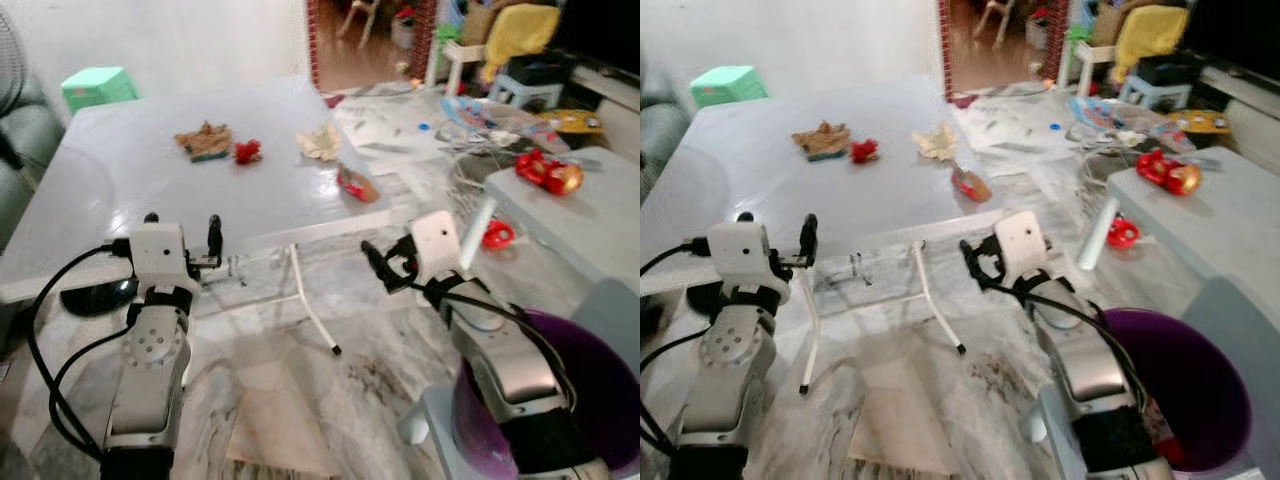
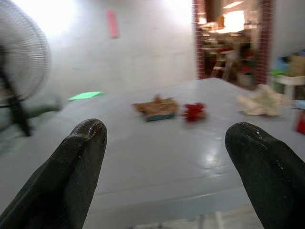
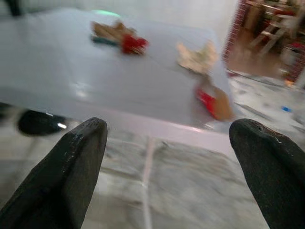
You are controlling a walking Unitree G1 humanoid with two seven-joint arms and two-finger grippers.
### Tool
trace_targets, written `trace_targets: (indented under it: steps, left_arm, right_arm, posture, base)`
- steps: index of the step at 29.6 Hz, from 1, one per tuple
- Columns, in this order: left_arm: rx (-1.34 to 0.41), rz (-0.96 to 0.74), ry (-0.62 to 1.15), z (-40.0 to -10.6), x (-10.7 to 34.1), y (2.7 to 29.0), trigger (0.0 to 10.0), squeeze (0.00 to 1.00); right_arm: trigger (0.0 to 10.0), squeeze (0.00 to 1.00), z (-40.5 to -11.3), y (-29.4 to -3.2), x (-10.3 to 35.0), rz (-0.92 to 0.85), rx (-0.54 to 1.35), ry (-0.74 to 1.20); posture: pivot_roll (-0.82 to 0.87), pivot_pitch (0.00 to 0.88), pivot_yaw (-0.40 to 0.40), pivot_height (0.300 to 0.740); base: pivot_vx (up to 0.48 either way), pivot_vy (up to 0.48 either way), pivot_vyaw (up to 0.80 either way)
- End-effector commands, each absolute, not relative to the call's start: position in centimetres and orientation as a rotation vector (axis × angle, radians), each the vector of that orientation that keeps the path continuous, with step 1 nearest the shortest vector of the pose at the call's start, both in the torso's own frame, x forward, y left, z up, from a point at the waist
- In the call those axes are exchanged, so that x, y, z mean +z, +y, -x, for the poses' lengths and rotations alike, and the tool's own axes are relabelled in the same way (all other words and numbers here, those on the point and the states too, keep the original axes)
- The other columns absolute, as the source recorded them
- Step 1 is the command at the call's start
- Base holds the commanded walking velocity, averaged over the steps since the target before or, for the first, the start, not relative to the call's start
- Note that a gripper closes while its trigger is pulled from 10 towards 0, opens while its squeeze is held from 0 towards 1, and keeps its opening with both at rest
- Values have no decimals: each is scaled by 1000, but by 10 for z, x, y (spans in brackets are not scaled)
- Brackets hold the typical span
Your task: Picking trash to rubbish bin
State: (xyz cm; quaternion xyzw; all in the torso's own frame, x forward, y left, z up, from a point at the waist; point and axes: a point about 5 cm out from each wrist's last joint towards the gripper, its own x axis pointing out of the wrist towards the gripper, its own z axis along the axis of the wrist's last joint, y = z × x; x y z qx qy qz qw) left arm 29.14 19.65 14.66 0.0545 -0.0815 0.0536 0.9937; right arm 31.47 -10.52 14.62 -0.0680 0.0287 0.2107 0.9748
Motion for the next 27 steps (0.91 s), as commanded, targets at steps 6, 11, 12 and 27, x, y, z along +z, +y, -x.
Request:
trace_targets:
  steps: [6, 11, 12, 27]
  left_arm:
    - [103, -108, -129, -288, 140, 195, 10000, 0]
    - [106, -107, -124, -288, 139, 195, 10000, 0]
    - [106, -107, -124, -288, 139, 195, 10000, 0]
    - [84, -107, -128, -289, 138, 185, 10000, 0]
  right_arm:
    - [10000, 0, -316, -106, 149, 124, 418, 42]
    - [10000, 0, -317, -105, 151, 124, 418, 32]
    - [10000, 0, -317, -105, 151, 124, 418, 32]
    - [10000, 0, -321, -111, 156, 146, 364, -1]
  posture:
    - [-33, 0, 34, 740]
    - [-33, 0, 31, 740]
    - [-33, 0, 31, 740]
    - [-37, 0, 28, 740]
  base:
    - [0, 358, 0]
    - [0, 472, 0]
    - [0, 480, 0]
    - [0, 351, 0]
